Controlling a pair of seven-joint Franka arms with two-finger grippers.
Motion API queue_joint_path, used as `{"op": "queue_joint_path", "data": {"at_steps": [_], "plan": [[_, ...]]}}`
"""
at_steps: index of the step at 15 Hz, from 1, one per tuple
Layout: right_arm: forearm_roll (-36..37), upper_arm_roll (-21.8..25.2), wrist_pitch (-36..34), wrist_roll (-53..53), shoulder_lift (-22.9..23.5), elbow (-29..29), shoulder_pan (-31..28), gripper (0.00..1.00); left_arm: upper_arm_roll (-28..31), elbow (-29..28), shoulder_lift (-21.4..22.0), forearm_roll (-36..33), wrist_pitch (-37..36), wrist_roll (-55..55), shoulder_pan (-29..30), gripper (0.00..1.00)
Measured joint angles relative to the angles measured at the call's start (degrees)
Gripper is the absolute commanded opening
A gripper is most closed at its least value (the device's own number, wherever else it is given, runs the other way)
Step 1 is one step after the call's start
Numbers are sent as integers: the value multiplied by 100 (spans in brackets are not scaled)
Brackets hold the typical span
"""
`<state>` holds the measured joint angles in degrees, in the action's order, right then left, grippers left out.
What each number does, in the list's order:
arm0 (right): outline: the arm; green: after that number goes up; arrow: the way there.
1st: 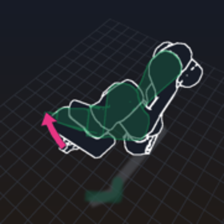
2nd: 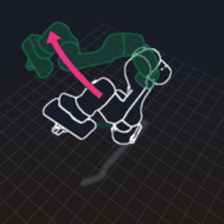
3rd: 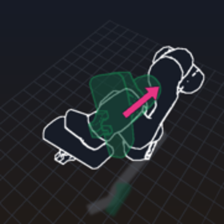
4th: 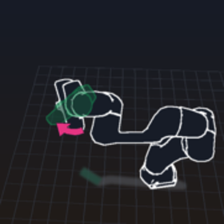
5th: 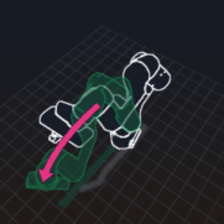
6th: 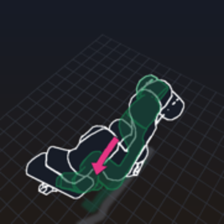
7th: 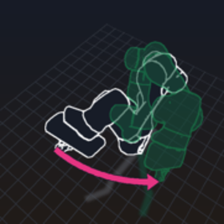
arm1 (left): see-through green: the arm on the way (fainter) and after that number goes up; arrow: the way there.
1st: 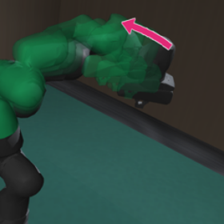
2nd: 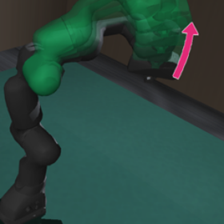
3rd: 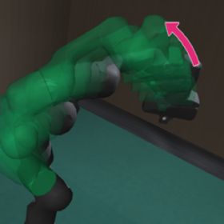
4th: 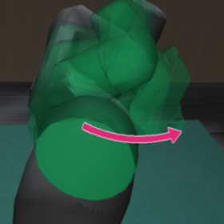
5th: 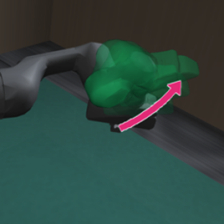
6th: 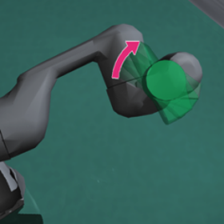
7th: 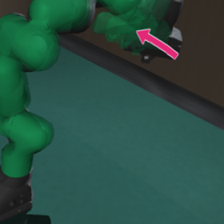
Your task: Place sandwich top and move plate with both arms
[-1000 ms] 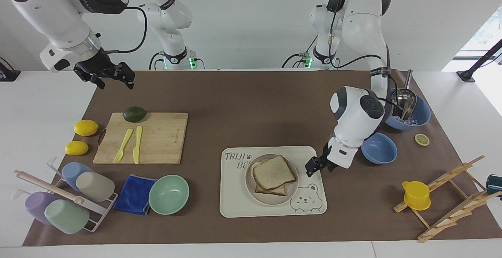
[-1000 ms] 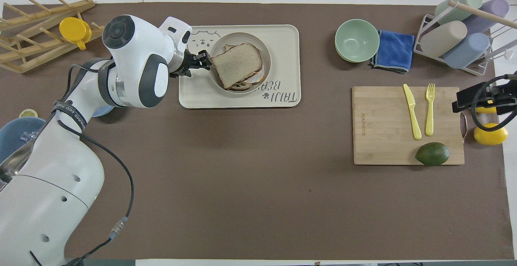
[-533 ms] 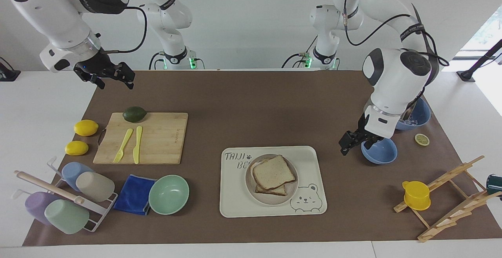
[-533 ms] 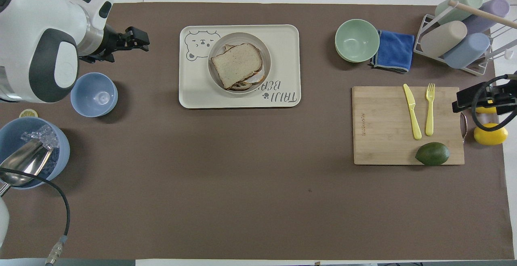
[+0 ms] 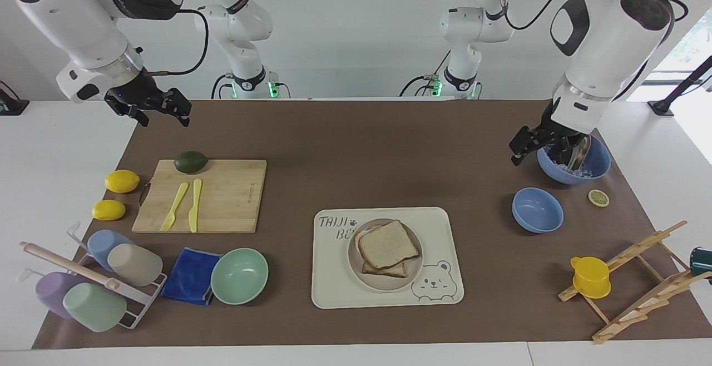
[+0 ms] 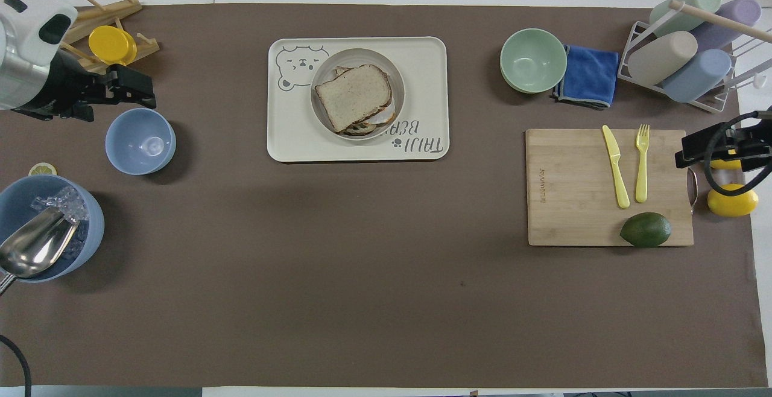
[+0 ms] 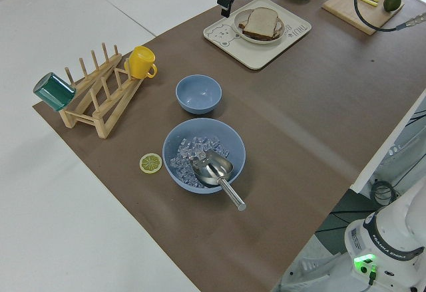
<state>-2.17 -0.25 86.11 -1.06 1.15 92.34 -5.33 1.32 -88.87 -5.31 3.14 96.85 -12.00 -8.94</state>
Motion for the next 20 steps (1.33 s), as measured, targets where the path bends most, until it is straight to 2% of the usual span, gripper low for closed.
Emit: {"op": "queue_joint_path", "data": {"at_steps": [5,9,12,17,20], "plan": [[0,0,0,0,0,0,0,100,-3,-743,741,-4,-356,442,22,100],[0,0,0,0,0,0,0,100,-25,-1220,914,-4,139,820,23,100],[0,0,0,0,0,0,0,100,-48,-1214,912,-52,210,843,23,100],[0,0,0,0,0,0,0,100,-61,-710,801,-299,-357,853,23,100],[0,0,0,0,0,0,0,100,-59,-663,751,-283,-400,853,24,100]]}}
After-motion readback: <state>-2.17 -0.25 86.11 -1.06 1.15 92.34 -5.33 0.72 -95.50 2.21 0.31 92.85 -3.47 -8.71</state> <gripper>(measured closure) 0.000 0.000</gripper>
